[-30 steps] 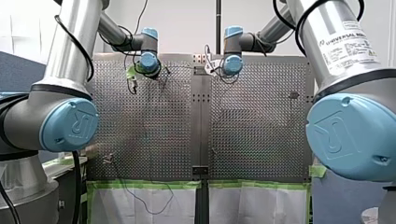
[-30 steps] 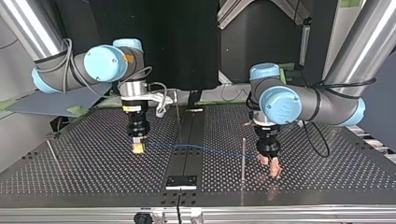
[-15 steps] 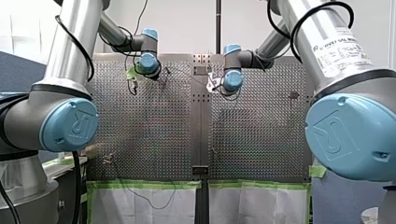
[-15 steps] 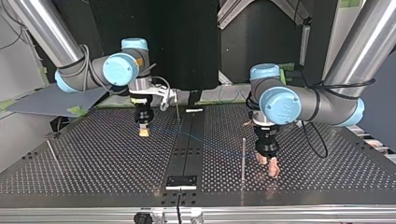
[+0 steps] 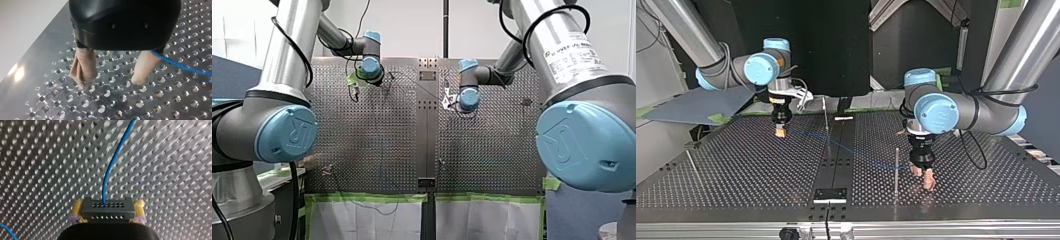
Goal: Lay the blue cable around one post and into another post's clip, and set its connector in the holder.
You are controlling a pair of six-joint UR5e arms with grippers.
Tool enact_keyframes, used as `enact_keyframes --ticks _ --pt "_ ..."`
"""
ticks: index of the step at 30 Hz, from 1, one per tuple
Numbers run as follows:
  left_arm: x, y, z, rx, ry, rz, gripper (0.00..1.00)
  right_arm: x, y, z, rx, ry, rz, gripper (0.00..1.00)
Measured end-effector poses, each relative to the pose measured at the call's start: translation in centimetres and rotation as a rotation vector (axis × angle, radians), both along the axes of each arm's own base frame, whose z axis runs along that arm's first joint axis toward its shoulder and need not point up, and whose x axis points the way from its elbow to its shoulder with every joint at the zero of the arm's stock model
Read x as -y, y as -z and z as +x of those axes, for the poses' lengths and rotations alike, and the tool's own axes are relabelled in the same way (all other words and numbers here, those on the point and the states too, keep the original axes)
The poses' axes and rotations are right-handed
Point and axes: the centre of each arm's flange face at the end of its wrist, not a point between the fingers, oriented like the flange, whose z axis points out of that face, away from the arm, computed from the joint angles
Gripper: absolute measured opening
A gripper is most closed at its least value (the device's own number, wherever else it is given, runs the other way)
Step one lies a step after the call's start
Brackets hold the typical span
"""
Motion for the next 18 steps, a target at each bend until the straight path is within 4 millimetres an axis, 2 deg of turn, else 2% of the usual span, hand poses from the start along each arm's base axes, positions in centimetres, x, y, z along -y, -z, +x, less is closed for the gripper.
enact_keyframes --ticks 11,18 --pt "0.0 0.0 0.0 0.001 0.003 0.000 1.00 2.1 4.3 -4.9 0.011 0.044 0.016 0.03" --pt "-0.1 0.0 0.1 0.001 0.003 0.000 1.00 3.3 9.8 -8.9 -0.004 0.086 0.066 0.03"
